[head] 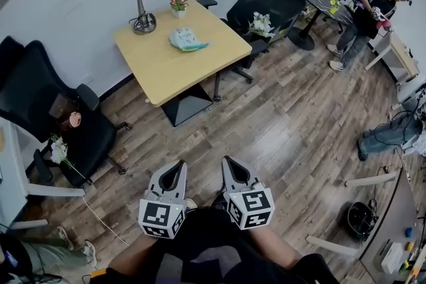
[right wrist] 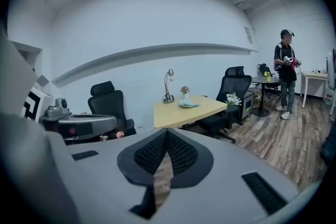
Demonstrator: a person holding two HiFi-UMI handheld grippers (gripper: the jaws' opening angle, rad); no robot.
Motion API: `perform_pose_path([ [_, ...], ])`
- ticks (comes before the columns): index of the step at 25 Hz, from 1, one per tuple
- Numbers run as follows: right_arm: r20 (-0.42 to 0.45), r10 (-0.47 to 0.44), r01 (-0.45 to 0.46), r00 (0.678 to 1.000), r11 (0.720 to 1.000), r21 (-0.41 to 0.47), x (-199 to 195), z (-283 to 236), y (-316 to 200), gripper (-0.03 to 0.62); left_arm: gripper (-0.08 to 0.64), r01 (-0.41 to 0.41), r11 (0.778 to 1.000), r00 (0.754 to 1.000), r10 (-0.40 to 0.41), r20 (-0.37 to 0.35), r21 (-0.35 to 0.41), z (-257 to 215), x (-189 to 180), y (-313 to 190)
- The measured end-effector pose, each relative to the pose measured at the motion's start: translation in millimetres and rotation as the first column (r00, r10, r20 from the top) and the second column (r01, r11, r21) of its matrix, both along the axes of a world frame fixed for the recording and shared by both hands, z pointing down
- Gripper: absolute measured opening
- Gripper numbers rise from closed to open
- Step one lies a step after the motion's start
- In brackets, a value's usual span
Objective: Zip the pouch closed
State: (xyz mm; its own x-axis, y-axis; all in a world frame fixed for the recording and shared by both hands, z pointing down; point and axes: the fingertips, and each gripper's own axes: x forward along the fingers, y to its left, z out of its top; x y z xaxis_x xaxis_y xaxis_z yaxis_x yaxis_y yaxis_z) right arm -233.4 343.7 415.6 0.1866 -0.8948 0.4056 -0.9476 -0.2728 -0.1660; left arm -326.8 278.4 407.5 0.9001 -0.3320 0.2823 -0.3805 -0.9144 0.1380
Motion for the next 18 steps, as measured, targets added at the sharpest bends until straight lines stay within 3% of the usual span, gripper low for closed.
perform_pose_path([
  [6,-0.002,-0.001,0.001,1.000,1.000,-0.005,25.0,-3.7,-1.9,0.014,0.009,-0.002,1.000,1.000,0.002,-0.005,-0.007,-2.9,25.5,-0.6],
  [18,0.006,-0.088,0.088,0.996,0.996,-0.027,84.2,1.8,-30.2,0.015,0.009,0.025,0.999,0.999,-0.026,0.029,0.023,-8.2,90.5,-22.0],
])
